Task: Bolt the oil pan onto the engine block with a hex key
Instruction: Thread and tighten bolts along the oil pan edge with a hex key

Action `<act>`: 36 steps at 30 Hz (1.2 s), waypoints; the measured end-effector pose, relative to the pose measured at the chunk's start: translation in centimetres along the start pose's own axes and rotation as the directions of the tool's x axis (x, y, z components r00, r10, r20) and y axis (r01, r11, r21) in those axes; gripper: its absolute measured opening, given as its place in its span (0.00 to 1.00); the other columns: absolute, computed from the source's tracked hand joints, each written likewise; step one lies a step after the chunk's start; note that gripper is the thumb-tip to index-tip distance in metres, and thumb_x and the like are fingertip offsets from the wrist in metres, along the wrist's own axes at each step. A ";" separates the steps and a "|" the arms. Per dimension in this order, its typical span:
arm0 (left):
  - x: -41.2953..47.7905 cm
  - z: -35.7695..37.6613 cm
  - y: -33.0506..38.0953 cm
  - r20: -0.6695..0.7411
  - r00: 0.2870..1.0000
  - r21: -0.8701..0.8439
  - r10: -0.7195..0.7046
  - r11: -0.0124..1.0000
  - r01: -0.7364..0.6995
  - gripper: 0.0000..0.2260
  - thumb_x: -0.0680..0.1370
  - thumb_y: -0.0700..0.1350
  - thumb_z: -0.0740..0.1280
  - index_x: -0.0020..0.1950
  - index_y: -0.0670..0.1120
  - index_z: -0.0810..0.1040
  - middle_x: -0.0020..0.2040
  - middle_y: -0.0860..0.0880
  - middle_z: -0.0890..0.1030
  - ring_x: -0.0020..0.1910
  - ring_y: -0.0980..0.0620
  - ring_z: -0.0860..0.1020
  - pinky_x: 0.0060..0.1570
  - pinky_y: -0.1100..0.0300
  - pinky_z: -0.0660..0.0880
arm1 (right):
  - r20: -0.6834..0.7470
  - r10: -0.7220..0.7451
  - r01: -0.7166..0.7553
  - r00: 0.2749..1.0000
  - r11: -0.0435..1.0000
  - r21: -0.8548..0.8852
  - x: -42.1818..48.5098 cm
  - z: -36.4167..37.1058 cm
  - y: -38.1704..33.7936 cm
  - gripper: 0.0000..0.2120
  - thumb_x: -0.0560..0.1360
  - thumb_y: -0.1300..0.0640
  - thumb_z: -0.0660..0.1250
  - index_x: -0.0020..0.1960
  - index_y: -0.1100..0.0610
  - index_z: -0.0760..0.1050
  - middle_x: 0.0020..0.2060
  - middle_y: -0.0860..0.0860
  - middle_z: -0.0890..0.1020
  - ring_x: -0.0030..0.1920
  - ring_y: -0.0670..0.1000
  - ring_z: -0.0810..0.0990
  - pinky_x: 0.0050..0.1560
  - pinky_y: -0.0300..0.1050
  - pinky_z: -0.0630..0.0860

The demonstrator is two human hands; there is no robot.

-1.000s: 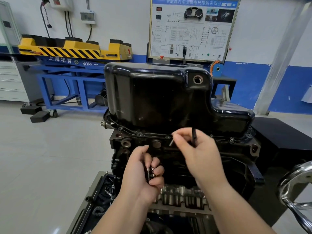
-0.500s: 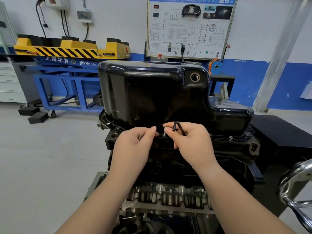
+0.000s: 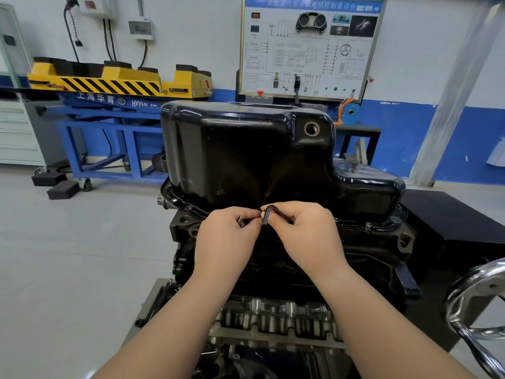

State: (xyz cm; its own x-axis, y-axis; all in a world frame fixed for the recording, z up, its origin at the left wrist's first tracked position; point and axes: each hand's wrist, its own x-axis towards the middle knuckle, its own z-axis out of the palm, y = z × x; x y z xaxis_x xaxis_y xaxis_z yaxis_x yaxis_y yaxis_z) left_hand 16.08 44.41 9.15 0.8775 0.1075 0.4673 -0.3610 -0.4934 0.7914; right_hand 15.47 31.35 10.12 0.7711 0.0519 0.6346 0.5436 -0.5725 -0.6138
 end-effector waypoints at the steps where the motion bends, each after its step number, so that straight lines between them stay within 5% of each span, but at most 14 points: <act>1: 0.0 0.0 0.0 0.008 1.000 -0.001 0.004 1.000 -0.004 0.05 0.74 0.48 0.68 0.43 0.56 0.84 0.23 0.65 0.73 0.24 0.63 0.70 0.24 0.73 0.64 | 0.004 0.001 -0.001 1.000 1.000 -0.015 0.0 -0.1 -0.1 0.11 0.74 0.54 0.68 0.43 0.36 0.77 0.33 0.27 0.77 0.48 0.32 0.78 0.46 0.25 0.73; 5: 0.0 0.3 0.2 0.025 1.000 -0.012 0.015 1.000 -0.014 0.09 0.72 0.50 0.69 0.32 0.59 0.78 0.22 0.63 0.72 0.23 0.62 0.68 0.23 0.71 0.62 | 0.003 0.035 -0.035 0.999 0.999 -0.027 0.2 0.0 -0.3 0.08 0.74 0.53 0.68 0.42 0.39 0.80 0.32 0.29 0.78 0.45 0.33 0.78 0.42 0.25 0.72; 9: 0.1 0.7 -0.1 -0.022 1.000 -0.010 -0.017 1.000 0.016 0.14 0.72 0.50 0.68 0.26 0.56 0.72 0.21 0.61 0.71 0.21 0.60 0.67 0.22 0.69 0.61 | 0.066 0.083 -0.084 0.994 0.996 0.009 0.2 -0.1 -0.5 0.07 0.75 0.53 0.68 0.43 0.42 0.81 0.37 0.36 0.82 0.47 0.40 0.80 0.49 0.39 0.77; 15: 0.3 1.0 0.1 -0.021 0.998 0.000 -0.061 0.998 0.061 0.06 0.72 0.51 0.69 0.35 0.53 0.81 0.21 0.59 0.71 0.23 0.61 0.69 0.23 0.70 0.60 | 0.079 0.094 -0.107 0.992 0.978 0.179 0.0 -1.2 -2.2 0.06 0.76 0.51 0.63 0.47 0.39 0.75 0.38 0.42 0.82 0.43 0.37 0.78 0.38 0.25 0.72; 19: 0.3 1.0 0.2 -0.033 0.998 0.003 -0.058 0.998 0.059 0.03 0.72 0.51 0.70 0.40 0.54 0.83 0.24 0.57 0.71 0.26 0.61 0.71 0.28 0.65 0.63 | 0.012 0.017 -0.019 1.000 0.975 0.223 0.1 -2.5 -3.0 0.11 0.78 0.55 0.60 0.45 0.50 0.81 0.34 0.41 0.77 0.38 0.39 0.76 0.40 0.28 0.70; 25: 0.3 0.9 0.1 -0.036 0.998 0.000 -0.049 0.999 0.049 0.03 0.72 0.51 0.71 0.39 0.54 0.82 0.26 0.58 0.72 0.29 0.61 0.72 0.29 0.67 0.63 | -0.086 -0.057 0.070 0.995 0.985 0.156 0.8 -4.0 -3.3 0.09 0.79 0.56 0.62 0.44 0.48 0.80 0.27 0.46 0.73 0.29 0.42 0.71 0.32 0.32 0.67; 36: 0.7 0.6 0.1 0.003 1.000 0.041 -0.013 0.999 0.013 0.02 0.71 0.51 0.72 0.39 0.54 0.82 0.25 0.59 0.73 0.26 0.63 0.73 0.28 0.67 0.66 | -0.161 -0.038 0.056 0.986 0.992 0.111 1.4 -3.7 -2.8 0.08 0.78 0.58 0.62 0.45 0.51 0.78 0.34 0.46 0.81 0.37 0.45 0.80 0.44 0.43 0.79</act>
State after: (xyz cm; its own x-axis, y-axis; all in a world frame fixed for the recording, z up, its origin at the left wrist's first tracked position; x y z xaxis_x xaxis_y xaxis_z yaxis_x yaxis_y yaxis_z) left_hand 16.88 43.97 9.33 0.8830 0.1117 0.4560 -0.3364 -0.5269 0.7805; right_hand 13.77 30.04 14.45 0.6866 -0.0585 0.7247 0.6197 -0.4741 -0.6254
